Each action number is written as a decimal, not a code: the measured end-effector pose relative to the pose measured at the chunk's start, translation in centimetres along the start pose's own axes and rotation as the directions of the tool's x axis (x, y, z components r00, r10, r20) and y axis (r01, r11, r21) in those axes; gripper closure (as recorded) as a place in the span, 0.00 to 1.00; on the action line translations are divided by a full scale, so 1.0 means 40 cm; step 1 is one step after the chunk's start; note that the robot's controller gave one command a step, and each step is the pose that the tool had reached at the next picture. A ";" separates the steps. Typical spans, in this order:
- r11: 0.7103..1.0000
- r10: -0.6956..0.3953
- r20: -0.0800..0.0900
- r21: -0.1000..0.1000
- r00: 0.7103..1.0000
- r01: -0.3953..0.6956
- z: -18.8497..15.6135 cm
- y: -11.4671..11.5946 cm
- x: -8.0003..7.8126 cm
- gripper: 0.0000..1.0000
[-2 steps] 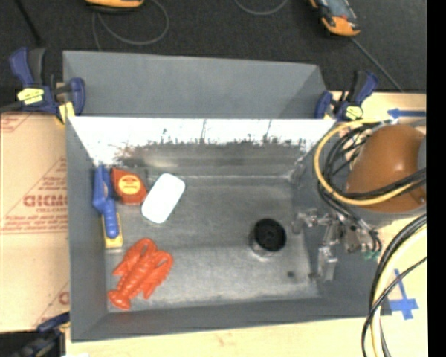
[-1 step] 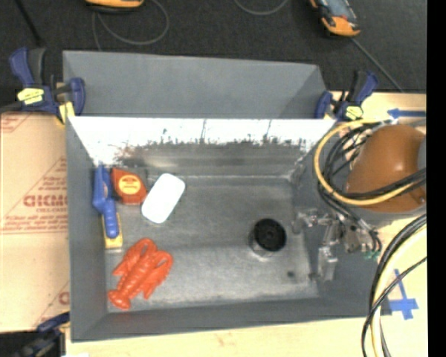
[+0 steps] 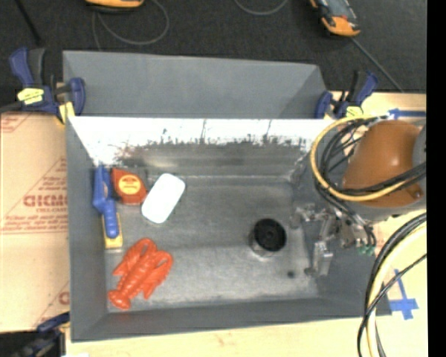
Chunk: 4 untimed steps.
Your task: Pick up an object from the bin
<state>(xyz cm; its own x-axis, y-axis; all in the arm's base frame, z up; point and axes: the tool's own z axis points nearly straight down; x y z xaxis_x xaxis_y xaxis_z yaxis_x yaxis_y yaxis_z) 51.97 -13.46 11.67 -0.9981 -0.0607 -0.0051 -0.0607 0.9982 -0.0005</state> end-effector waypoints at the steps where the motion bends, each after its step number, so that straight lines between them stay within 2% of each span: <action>1: 0.998 -0.055 0.002 0.002 0.998 0.055 0.091 0.066 -0.044 0.00; 2: 0.998 -0.055 0.007 0.004 0.998 0.055 0.106 0.073 -0.106 1.00; 3: 0.998 -0.056 0.007 0.004 0.998 0.056 0.106 0.073 -0.106 1.00; 4: 0.999 -0.049 -0.002 0.001 0.999 0.049 0.077 0.096 -0.121 1.00</action>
Offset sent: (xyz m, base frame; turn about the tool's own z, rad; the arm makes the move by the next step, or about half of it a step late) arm 0.0372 0.0342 -0.0467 -0.0533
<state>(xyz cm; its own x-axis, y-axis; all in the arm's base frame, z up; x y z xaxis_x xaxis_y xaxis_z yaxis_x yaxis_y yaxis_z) 56.57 -9.34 8.63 -0.9940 -0.1094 -0.0035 -0.1094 0.9940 -0.0016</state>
